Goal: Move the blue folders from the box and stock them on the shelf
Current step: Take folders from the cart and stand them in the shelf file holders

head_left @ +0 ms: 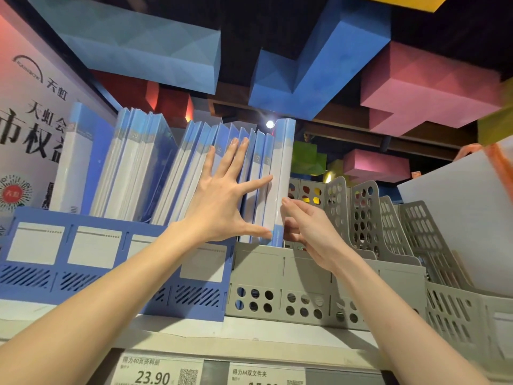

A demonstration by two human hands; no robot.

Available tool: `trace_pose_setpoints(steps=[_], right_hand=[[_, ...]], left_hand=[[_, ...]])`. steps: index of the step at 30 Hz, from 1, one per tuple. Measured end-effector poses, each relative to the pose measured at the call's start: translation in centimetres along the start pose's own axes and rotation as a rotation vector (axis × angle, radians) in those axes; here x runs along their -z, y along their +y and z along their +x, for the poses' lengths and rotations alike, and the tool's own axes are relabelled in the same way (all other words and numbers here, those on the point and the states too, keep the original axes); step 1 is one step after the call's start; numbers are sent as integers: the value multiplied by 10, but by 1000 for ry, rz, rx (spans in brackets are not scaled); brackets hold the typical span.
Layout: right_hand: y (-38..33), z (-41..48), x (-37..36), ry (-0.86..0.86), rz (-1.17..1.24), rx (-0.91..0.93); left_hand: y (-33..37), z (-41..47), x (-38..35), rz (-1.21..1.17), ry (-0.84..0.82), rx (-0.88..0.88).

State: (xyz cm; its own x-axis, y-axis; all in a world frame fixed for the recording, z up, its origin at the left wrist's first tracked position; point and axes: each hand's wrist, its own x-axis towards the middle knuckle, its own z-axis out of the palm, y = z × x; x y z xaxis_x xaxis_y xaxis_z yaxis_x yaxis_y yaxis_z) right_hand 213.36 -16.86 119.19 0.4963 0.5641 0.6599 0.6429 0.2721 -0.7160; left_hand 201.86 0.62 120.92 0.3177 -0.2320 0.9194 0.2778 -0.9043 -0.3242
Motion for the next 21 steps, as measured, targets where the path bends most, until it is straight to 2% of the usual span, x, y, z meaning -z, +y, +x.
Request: trace_pose_setpoints(steps=[4,9,12,17,21], right_hand=[[4,1,-5,42,-62,10],[1,-2,-6,107,13,44],[1,-3,-3,75,-5,40],[-7,-15,-1,20,-96,11],[-20,-32,-3,41,-215,-13]], left_hand=[[-1,0,-1,-12,7,-14],[-2,-1,-2,-1,16,-14],[-2,-1,-3,30,3,-16],[-1,0,-1,93,-41,-21],[8,1,12,115,-168,1]])
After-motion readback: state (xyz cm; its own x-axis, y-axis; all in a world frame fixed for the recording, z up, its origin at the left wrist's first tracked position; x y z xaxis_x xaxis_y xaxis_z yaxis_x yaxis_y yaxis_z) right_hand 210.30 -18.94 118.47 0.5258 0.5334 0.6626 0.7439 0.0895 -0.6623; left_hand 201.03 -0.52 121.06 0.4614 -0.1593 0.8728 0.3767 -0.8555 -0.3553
